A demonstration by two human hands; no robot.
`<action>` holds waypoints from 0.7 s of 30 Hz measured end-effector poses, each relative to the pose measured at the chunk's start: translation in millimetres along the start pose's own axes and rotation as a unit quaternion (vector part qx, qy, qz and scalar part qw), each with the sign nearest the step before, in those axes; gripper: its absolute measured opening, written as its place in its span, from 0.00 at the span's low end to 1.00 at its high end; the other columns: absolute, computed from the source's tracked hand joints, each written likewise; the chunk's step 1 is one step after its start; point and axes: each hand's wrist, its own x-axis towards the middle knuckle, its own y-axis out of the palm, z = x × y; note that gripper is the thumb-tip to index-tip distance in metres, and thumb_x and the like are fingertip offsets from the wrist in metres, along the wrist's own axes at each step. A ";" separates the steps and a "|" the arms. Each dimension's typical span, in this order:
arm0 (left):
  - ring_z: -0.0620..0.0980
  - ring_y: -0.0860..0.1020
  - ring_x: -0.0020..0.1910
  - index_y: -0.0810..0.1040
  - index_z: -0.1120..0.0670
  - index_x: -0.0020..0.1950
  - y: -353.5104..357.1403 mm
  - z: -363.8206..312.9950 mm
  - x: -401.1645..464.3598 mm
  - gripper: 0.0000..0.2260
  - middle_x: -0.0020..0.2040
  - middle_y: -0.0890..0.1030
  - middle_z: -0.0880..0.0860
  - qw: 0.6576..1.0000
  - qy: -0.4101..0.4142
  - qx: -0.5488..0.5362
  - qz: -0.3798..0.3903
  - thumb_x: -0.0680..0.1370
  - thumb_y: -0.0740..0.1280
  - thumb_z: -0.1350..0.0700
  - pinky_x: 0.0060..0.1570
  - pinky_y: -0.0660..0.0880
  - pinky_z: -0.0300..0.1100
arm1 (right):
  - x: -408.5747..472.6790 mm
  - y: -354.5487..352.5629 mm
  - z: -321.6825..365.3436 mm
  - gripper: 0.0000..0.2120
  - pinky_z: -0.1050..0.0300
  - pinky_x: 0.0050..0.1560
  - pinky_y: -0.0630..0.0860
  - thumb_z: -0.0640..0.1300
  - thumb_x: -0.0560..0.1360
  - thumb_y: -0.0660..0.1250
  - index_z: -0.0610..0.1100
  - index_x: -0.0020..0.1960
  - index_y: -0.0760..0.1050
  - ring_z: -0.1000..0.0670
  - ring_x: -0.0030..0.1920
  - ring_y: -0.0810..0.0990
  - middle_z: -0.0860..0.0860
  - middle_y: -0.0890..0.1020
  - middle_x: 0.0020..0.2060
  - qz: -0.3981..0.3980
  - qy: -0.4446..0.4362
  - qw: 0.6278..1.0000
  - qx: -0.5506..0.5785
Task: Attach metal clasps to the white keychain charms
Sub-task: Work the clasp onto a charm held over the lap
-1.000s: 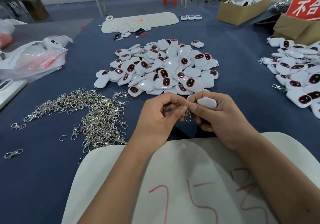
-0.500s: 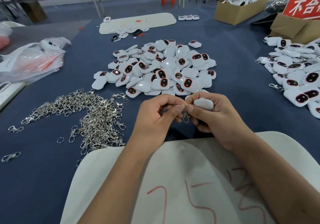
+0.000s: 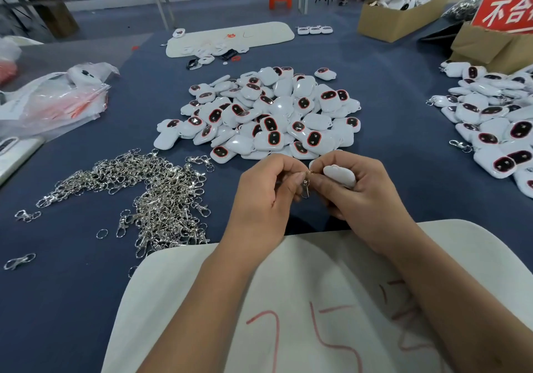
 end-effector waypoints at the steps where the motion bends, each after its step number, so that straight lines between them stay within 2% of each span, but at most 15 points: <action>1: 0.45 0.78 0.37 0.80 0.58 0.48 0.4 0.4 -0.5 0.06 0.38 0.80 0.49 1.000 0.012 0.017 -0.004 0.81 0.65 0.67 0.43 0.76 0.38 | -0.3 0.5 -0.1 0.07 0.63 0.28 0.67 0.34 0.80 0.71 0.41 0.44 0.79 0.52 0.28 0.69 0.53 0.76 0.30 -0.005 -0.010 1.000 -0.011; 4: 0.46 0.78 0.39 0.79 0.57 0.48 2.7 0.4 -1.4 0.05 0.40 0.80 0.49 0.996 0.049 0.070 -0.027 0.80 0.65 0.64 0.43 0.77 0.41 | -1.1 2.1 -0.1 0.08 0.66 0.35 0.69 0.33 0.79 0.71 0.43 0.44 0.80 0.56 0.31 0.73 0.59 0.78 0.32 -0.021 -0.046 0.997 -0.062; 7: 0.46 0.78 0.39 0.79 0.56 0.49 4.9 -0.6 -0.5 0.04 0.41 0.80 0.49 0.992 0.072 0.091 -0.054 0.80 0.66 0.64 0.41 0.76 0.37 | -2.1 3.9 -0.8 0.10 0.66 0.38 0.70 0.31 0.79 0.70 0.44 0.45 0.80 0.56 0.34 0.75 0.59 0.79 0.33 -0.039 -0.075 0.993 -0.086; 12: 0.47 0.78 0.37 0.79 0.58 0.49 7.9 -4.3 -0.5 0.04 0.39 0.80 0.50 0.986 0.097 0.109 -0.081 0.81 0.65 0.62 0.40 0.74 0.37 | -3.1 7.9 0.1 0.12 0.61 0.33 0.71 0.30 0.80 0.69 0.46 0.45 0.79 0.56 0.31 0.72 0.58 0.78 0.33 -0.059 -0.083 0.994 -0.049; 15: 0.47 0.78 0.37 0.79 0.57 0.50 9.2 -6.5 -0.4 0.04 0.39 0.80 0.50 0.986 0.098 0.103 -0.088 0.82 0.65 0.61 0.40 0.76 0.41 | -5.3 11.7 2.1 0.10 0.59 0.27 0.71 0.30 0.81 0.67 0.42 0.45 0.79 0.50 0.28 0.70 0.47 0.77 0.31 -0.068 -0.079 0.995 -0.003; 17: 0.46 0.77 0.38 0.79 0.58 0.50 9.6 -8.4 -0.2 0.04 0.41 0.80 0.50 0.984 0.109 0.110 -0.093 0.82 0.65 0.61 0.41 0.75 0.38 | -5.9 14.2 3.3 0.09 0.58 0.26 0.70 0.30 0.81 0.67 0.40 0.45 0.78 0.48 0.28 0.69 0.40 0.74 0.32 -0.070 -0.066 0.995 0.038; 21: 0.45 0.77 0.42 0.80 0.60 0.50 8.5 -11.3 -0.1 0.03 0.44 0.81 0.52 0.976 0.140 0.133 -0.105 0.81 0.66 0.63 0.43 0.72 0.32 | -5.0 15.7 2.6 0.07 0.59 0.26 0.69 0.31 0.82 0.66 0.38 0.46 0.77 0.50 0.29 0.70 0.44 0.73 0.30 -0.060 -0.038 0.993 0.094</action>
